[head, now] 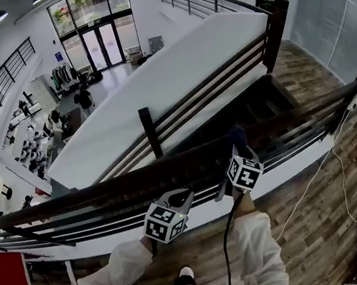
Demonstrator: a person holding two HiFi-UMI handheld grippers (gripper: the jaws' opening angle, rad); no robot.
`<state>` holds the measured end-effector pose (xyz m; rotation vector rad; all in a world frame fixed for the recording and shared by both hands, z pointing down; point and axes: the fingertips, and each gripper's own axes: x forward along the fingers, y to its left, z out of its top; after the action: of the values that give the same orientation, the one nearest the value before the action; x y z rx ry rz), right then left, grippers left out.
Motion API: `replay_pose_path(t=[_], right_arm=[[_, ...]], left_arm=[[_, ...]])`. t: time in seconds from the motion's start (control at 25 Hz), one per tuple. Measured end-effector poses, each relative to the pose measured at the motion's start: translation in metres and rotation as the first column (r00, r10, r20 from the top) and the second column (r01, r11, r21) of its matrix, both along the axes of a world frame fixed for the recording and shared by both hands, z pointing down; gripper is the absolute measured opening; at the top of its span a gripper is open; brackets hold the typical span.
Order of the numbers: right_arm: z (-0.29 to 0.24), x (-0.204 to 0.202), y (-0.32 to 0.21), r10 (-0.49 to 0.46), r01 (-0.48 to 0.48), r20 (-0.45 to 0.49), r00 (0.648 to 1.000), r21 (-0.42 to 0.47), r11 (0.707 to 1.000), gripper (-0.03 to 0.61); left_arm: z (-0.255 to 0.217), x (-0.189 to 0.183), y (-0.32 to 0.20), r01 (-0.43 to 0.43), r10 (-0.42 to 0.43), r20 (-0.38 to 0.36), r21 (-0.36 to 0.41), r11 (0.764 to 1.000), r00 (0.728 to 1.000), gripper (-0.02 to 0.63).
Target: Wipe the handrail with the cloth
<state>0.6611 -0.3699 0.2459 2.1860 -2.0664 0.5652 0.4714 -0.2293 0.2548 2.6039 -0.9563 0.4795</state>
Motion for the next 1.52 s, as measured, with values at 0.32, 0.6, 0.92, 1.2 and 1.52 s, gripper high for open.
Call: replay_pose_path(t=[0.32,0.6,0.92,1.2,1.52], right_arm=[[-0.003,-0.024,0.031,-0.01,0.011,-0.017,1.0,0.049,0.999,0.08],[0.019,-0.139,0.092,-0.105,0.105,-0.039,0.994,-0.012,0.994,0.08],[0.059,-0.388,0.159,-0.29,0.287,-0.012,0.957,-0.098,0.953,0.08],[0.101,-0.608,0.199,-0.48,0.477,0.025,0.877,-0.166,0.863,0.08],[0.136,-0.807,0.261,-0.667,0.657,0.05,0.744,-0.238,0.715,0.08]], left_arm=[[0.02,-0.017,0.027,-0.003,0.003,-0.041,-0.003,1.0,0.999,0.003],[0.047,-0.091,0.07,0.051,-0.053,-0.063,-0.039,0.998,0.997,0.003],[0.079,-0.322,0.12,0.276,-0.28,-0.05,-0.062,0.959,0.959,0.004],[0.107,-0.52,0.157,0.469,-0.471,-0.01,-0.074,0.88,0.882,0.003],[0.124,-0.7,0.212,0.642,-0.643,0.019,-0.093,0.761,0.765,0.003]])
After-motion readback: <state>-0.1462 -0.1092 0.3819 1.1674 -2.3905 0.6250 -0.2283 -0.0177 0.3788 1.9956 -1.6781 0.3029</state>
